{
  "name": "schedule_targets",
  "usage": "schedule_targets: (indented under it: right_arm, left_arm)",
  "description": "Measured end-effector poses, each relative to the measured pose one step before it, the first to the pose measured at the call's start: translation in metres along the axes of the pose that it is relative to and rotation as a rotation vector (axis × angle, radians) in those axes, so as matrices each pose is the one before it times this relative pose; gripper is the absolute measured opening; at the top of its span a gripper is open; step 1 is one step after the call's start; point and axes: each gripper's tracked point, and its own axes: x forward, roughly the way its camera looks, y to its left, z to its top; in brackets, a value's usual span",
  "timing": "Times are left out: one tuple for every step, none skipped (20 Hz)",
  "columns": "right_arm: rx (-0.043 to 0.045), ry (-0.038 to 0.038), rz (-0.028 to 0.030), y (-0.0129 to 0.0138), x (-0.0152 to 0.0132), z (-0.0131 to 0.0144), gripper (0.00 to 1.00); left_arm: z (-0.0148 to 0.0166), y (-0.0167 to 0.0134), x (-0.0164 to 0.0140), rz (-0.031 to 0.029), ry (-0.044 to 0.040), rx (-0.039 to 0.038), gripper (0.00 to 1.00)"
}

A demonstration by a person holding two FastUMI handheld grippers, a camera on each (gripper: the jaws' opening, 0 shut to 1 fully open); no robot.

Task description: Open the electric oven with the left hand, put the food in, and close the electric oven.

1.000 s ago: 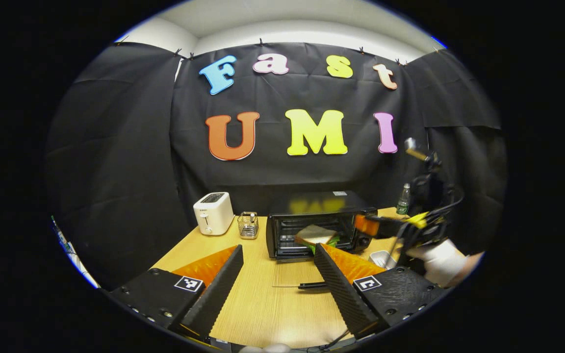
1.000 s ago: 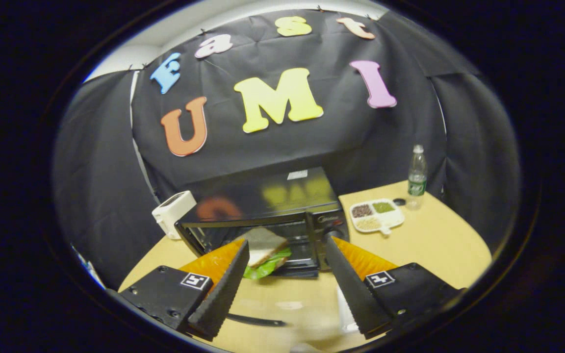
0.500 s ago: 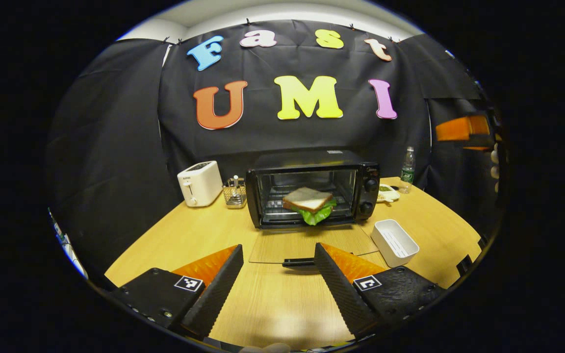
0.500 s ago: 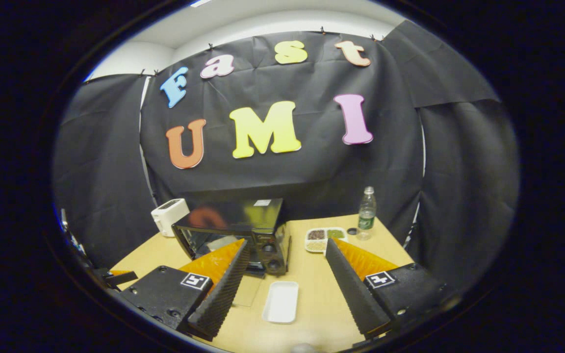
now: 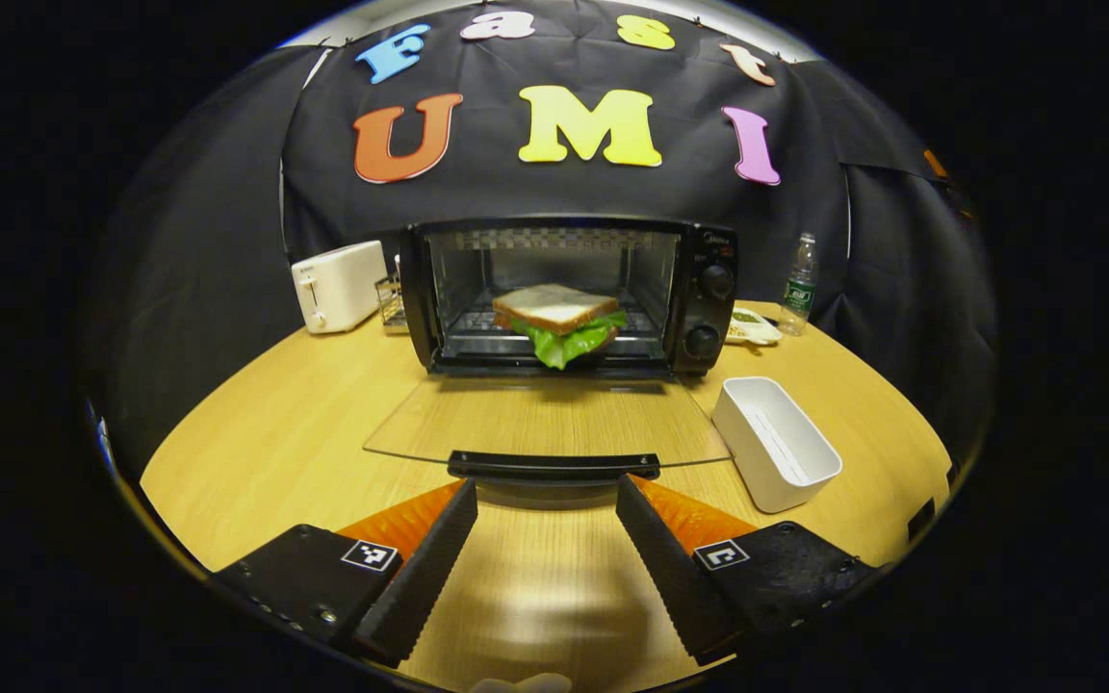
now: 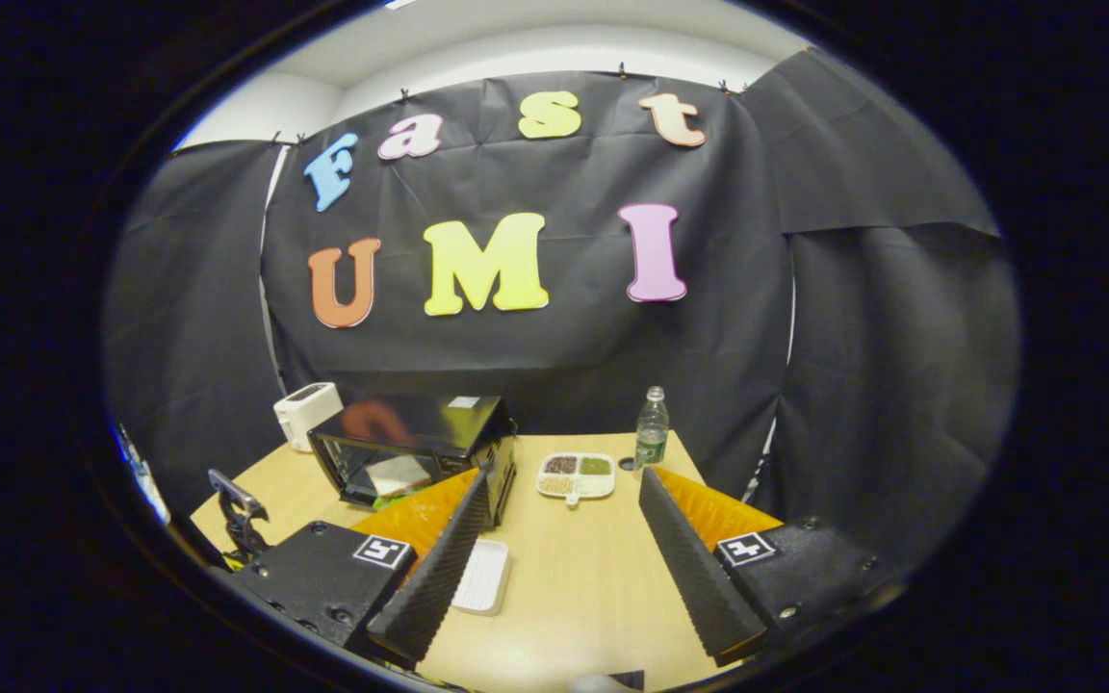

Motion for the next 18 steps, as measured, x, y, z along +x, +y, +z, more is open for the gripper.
schedule_targets:
  right_arm:
    - [-0.00435,0.00349,0.00151,-0.00424,-0.00144,0.00144,0.94]
    - [-0.00747,0.00313,0.00137,-0.00299,-0.00048,0.00128,0.95]
    - [-0.00435,0.00425,-0.00103,-0.00257,-0.00027,0.00022,0.95]
    - [-0.00557,0.00115,0.00334,-0.00195,0.00047,0.00184,0.95]
    - [-0.00316,0.00469,0.00527,-0.00061,0.00105,-0.00069,0.95]
    - [0.00231,0.00580,0.00693,0.00007,0.00112,0.00036,0.95]
    - [0.00220,0.00440,0.00482,0.00013,0.00167,0.00048,0.95]
    - [0.00072,0.00277,0.00575,0.00015,0.00175,0.00003,0.95]
    - [-0.00004,0.00701,0.00659,0.00089,0.00317,-0.00100,0.95]
    - [-0.00122,0.00337,0.00604,0.00030,0.00156,-0.00067,0.95]
    - [0.00239,0.00363,0.00728,0.00189,0.00162,0.00081,0.95]
    - [-0.00146,0.00438,0.00452,-0.00033,0.00160,-0.00047,0.95]
    - [-0.00134,0.00264,0.00503,-0.00024,0.00144,-0.00010,0.95]
    - [0.00124,0.00130,0.00149,-0.00126,0.00143,0.00132,0.95]
    - [0.00108,0.00201,0.00303,-0.00007,0.00071,0.00049,0.95]
    - [-0.00046,0.00222,0.00018,-0.00104,0.00122,0.00083,0.95]
    - [0.00075,0.00282,0.00306,-0.00039,0.00222,0.00014,0.95]
    - [0.00380,-0.00005,0.00645,0.00082,0.00036,0.00139,0.95]
  left_arm:
    - [-0.00343,-0.00009,0.00525,0.00587,0.00567,0.00505,0.96]
    - [-0.00320,0.00108,0.00385,0.00643,0.01319,-0.00334,0.96]
    - [-0.00138,-0.00024,0.00427,0.00116,-0.00009,-0.00180,0.96]
    - [-0.00173,-0.00069,0.00302,0.00394,0.00612,-0.00199,0.96]
    - [-0.00175,0.00274,0.00165,0.00673,0.00429,0.00137,0.96]
    - [0.00042,0.00071,0.00130,0.00340,0.00044,-0.00220,0.96]
    - [-0.00077,-0.00011,0.00148,0.00514,0.00252,-0.00305,0.96]
    - [0.00051,0.00020,0.00125,0.00131,0.00203,-0.00087,0.96]
    - [-0.00149,-0.00161,0.00186,-0.00264,0.00039,-0.00020,0.96]
    - [-0.00071,-0.00043,-0.00020,0.00199,0.00038,0.00528,0.94]
    - [-0.00054,-0.00063,-0.00079,-0.00040,0.00099,0.00458,0.95]
    - [0.00192,0.00141,-0.00010,-0.00103,-0.00666,-0.00422,0.94]
    - [0.00116,-0.00032,0.00009,-0.00228,-0.00086,-0.00055,0.94]
    - [0.00043,-0.00087,0.00024,-0.00314,-0.00107,-0.00145,0.94]
    - [0.00121,0.00131,0.00179,-0.00215,0.00268,0.00142,0.94]
    - [-0.00106,0.00119,-0.00023,-0.00247,0.00460,-0.00058,0.94]
    - [-0.00045,-0.00062,-0.00064,-0.00191,0.00465,-0.00263,0.94]
    - [0.00048,-0.00108,-0.00039,-0.00132,0.00136,-0.00291,0.94]
